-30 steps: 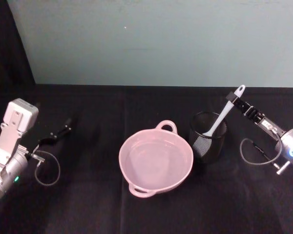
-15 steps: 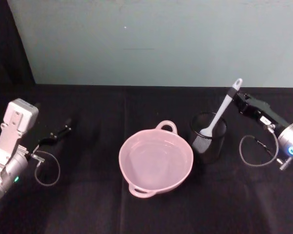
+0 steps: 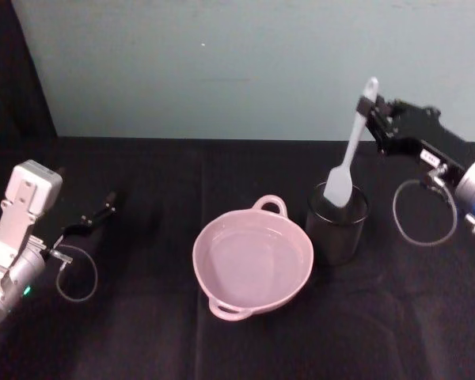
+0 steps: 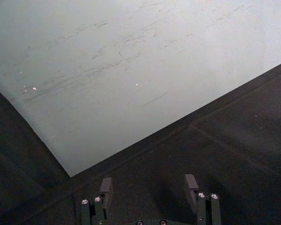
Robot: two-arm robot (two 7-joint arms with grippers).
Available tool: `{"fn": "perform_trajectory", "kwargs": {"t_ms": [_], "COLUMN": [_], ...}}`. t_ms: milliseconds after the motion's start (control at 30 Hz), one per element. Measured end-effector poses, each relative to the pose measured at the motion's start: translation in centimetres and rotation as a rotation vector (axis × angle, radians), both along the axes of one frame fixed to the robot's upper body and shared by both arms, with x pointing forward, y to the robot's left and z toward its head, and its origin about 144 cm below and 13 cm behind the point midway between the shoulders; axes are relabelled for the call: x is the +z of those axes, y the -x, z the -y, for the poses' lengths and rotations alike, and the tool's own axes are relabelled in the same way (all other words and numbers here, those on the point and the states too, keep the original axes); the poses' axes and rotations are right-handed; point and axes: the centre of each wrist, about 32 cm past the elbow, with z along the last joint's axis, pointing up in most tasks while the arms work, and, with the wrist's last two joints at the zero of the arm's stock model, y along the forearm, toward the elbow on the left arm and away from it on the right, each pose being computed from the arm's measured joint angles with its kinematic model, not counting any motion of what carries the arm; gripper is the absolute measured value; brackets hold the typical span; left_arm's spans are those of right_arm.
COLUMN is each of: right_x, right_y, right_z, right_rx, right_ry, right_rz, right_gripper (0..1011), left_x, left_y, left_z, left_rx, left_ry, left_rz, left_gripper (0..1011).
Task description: Use the one hand to pick up the spoon and stir the clear water in the bowl.
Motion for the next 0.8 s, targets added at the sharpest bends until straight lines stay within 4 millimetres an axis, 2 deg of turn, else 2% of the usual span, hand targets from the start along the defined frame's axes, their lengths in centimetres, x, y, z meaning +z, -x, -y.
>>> {"fn": "perform_trajectory", "kwargs": {"t_ms": [133,267,800], "right_x": [1.7,2.3,2.2], "right_y": [0.3,0.4,0.4], "right_z": [-0.2,-0.3,-0.3], "right_rx": [0.021,0.029,0.029], "right_ry": [0.025,0.036,0.035], "right_rz": [0.032,0.041,0.04], "right_gripper": [122,122,122], "left_x": [0.0,0.0,0.0], "left_y": [0.0,0.0,0.0], "left_z": [0.0,0.0,0.0], "left_rx": [0.0,0.0,0.0], "left_ry": [0.0,0.0,0.0], "left_rz": [0.0,0.0,0.0], "left_gripper": [1005,1005,1005]}}
